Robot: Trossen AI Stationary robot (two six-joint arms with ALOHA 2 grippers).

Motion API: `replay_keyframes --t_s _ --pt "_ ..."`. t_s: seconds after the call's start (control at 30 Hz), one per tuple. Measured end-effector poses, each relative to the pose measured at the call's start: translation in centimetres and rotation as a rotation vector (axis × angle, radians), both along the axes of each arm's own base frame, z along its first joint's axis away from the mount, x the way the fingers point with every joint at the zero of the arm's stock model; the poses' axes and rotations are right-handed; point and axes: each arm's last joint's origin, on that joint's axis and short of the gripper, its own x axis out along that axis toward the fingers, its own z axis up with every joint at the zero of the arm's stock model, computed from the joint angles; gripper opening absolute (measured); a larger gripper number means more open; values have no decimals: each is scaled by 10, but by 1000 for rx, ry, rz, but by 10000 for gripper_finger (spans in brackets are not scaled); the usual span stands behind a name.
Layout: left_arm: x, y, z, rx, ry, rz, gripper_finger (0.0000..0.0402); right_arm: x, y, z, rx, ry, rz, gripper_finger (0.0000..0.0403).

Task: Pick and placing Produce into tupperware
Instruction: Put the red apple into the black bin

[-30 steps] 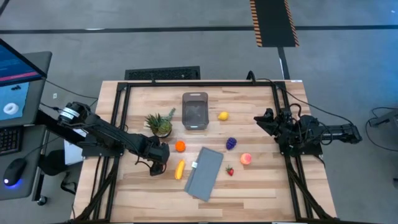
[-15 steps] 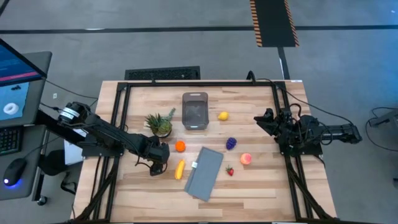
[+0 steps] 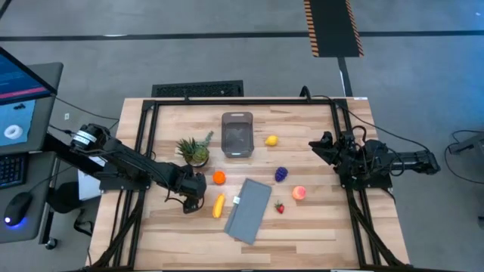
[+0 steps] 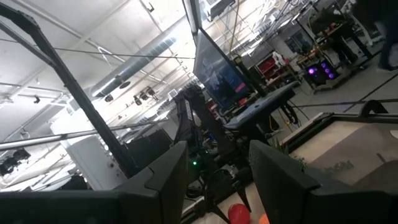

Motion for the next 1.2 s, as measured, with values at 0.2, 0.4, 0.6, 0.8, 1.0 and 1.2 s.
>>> replay_keyframes --t_s 0.2,0.4,0.6,0.8,1.0,1.2 --pt "0 0 0 -5 2 2 273 0 0 0 7 -1 2 196" --pt "6 -3 10 -9 -16 -22 273 0 0 0 8 -1 3 196" --pt "10 -4 20 -2 -15 -41 273 0 0 0 8 -1 3 196" --pt "17 -6 31 -10 -44 -46 272 0 0 0 8 -1 3 196" --pt "22 -7 45 12 -53 -43 272 0 0 0 9 -1 3 196" --pt "29 -7 59 44 -90 -48 272 0 0 0 10 -2 5 196"
